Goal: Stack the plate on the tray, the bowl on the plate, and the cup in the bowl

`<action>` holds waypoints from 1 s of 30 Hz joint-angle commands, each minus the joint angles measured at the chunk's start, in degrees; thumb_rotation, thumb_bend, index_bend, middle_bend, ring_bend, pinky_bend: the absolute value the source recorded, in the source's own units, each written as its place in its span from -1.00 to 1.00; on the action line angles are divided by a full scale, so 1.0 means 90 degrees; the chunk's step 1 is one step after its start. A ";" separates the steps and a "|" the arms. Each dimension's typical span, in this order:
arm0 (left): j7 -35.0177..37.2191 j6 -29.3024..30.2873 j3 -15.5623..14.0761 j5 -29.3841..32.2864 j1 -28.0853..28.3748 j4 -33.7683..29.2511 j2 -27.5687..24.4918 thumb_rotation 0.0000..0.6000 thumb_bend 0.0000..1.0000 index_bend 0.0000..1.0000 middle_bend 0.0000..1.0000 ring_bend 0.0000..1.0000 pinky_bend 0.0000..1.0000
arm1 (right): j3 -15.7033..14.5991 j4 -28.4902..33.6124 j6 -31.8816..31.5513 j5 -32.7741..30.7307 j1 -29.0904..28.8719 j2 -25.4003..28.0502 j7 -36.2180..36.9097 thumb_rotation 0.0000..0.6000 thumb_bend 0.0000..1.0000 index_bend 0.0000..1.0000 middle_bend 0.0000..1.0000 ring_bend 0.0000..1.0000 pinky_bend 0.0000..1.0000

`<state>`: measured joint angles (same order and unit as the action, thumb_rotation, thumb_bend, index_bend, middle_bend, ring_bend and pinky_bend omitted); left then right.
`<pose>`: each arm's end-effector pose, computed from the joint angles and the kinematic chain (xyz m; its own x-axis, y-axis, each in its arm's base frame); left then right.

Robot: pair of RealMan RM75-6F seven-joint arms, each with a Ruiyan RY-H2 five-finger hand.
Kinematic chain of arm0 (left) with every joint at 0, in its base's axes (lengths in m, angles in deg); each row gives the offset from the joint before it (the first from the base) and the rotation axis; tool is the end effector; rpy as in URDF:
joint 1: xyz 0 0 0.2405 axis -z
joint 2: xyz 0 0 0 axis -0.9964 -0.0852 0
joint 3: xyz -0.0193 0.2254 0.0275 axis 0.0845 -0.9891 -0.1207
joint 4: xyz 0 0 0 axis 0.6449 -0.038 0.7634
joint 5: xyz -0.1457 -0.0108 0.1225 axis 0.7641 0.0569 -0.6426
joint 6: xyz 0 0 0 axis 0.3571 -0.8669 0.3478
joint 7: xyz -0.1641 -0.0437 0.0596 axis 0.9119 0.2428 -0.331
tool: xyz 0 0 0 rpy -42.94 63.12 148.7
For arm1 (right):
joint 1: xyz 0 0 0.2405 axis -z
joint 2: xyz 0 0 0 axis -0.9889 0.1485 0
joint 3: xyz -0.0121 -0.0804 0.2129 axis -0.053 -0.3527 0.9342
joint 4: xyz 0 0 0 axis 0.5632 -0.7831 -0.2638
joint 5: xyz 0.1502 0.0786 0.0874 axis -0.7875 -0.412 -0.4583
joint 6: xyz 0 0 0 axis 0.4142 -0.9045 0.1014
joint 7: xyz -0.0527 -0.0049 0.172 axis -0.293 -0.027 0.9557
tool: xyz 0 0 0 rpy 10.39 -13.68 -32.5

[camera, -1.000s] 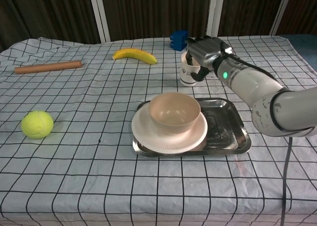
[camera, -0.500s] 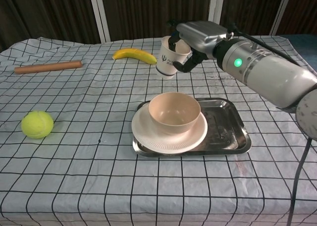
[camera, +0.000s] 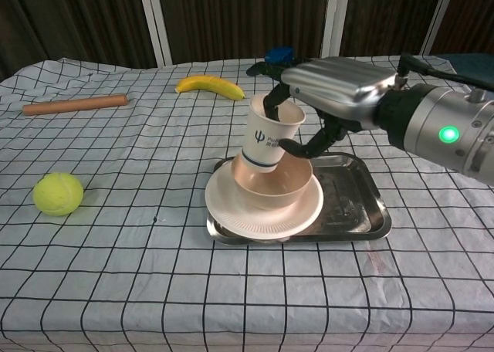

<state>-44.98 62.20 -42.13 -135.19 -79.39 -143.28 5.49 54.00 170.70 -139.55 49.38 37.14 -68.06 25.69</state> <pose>-0.3527 0.2311 0.1212 0.5846 -0.0702 0.8083 0.7999 0.2165 -0.5598 -0.0566 -0.3075 -0.0178 0.5540 -0.1015 0.8263 -0.6922 -0.6076 0.3895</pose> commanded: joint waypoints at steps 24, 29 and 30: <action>0.0053 0.0020 -0.0007 -0.0004 -0.0031 -0.0012 -0.0016 1.00 -0.33 -1.00 -1.00 -1.00 -1.00 | -0.0245 -0.0809 0.0097 0.0219 0.0100 -0.0535 -0.0656 1.00 -0.05 -0.43 -1.00 -1.00 -1.00; 0.0062 0.0101 -0.0012 -0.0017 -0.0082 -0.0103 -0.0078 1.00 -0.33 -1.00 -1.00 -1.00 -1.00 | -0.0359 -0.0174 -0.0168 0.0481 0.0321 -0.0013 -0.0451 1.00 -0.12 -0.68 -1.00 -1.00 -1.00; 0.0048 0.0094 -0.0030 -0.0014 -0.0104 -0.0174 -0.0128 1.00 -0.33 -1.00 -1.00 -1.00 -1.00 | -0.0398 0.0000 -0.0284 0.0554 0.0403 0.0139 -0.0414 1.00 -0.18 -0.74 -1.00 -1.00 -1.00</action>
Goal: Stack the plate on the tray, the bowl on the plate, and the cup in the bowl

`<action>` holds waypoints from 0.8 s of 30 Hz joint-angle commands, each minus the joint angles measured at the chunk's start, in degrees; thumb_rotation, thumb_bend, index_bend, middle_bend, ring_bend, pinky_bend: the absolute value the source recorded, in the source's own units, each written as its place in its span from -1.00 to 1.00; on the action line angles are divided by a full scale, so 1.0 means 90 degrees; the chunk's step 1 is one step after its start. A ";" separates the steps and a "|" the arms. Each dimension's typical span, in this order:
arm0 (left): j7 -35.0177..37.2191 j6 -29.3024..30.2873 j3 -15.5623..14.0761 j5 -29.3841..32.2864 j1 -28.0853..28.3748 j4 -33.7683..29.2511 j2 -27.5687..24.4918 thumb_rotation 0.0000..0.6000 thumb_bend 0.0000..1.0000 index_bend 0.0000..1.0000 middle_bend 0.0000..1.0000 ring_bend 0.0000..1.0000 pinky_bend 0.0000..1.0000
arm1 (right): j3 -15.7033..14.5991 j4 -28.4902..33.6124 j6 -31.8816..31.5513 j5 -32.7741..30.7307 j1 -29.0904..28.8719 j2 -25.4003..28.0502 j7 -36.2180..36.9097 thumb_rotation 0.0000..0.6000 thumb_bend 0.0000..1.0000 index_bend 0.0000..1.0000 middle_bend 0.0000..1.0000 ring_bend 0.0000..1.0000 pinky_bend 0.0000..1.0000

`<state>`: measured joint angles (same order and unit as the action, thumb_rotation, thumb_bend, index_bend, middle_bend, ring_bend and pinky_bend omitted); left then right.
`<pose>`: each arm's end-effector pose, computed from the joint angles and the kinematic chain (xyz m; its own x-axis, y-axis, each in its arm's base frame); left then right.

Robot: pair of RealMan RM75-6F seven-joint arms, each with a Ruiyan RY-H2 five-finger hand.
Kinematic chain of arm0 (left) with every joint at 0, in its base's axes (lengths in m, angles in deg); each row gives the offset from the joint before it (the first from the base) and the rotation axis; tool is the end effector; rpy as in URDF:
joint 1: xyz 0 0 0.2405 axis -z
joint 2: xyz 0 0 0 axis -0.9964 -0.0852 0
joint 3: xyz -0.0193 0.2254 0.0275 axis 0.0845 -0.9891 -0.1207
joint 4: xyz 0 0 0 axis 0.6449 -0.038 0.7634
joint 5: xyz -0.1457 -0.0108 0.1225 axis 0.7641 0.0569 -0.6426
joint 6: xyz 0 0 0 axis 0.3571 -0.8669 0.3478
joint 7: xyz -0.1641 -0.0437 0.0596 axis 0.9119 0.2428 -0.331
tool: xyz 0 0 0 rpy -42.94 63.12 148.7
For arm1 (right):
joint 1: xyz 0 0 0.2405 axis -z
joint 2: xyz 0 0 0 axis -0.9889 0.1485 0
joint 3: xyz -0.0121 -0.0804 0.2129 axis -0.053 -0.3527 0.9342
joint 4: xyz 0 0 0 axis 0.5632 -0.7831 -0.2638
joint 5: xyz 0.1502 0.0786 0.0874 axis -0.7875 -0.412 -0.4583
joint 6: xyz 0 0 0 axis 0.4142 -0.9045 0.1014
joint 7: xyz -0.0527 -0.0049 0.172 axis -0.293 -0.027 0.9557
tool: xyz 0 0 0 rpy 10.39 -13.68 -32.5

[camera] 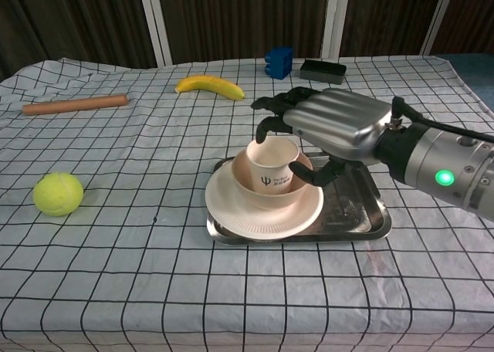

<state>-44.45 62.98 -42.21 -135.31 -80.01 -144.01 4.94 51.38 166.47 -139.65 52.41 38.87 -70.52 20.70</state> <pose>-0.3528 0.2272 0.1246 0.5776 -0.0788 0.8125 0.8049 0.2210 -0.5507 -0.0736 -0.2991 -0.0339 0.6549 -0.0425 0.7545 -0.6056 -0.6267 0.4903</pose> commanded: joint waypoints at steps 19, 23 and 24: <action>0.0881 0.0577 -0.1048 -0.1566 -0.0474 -0.1613 -0.1354 1.00 -0.26 -1.00 -1.00 -1.00 -1.00 | -0.1219 0.0225 -0.3573 0.0145 0.3755 0.2374 0.1930 1.00 -0.37 -1.00 -1.00 -1.00 -1.00; 0.1134 0.0918 -0.1064 -0.1902 -0.0450 -0.1174 -0.1158 1.00 -0.26 -1.00 -1.00 -1.00 -1.00 | -0.1155 0.0290 -0.3572 0.0402 0.3840 0.2529 0.2206 1.00 -0.37 -1.00 -1.00 -1.00 -1.00; 0.1156 0.0921 -0.1075 -0.1906 -0.0457 -0.1137 -0.1141 1.00 -0.26 -1.00 -1.00 -1.00 -1.00 | -0.1146 0.0297 -0.3563 0.0443 0.3857 0.2550 0.2220 1.00 -0.37 -1.00 -1.00 -1.00 -1.00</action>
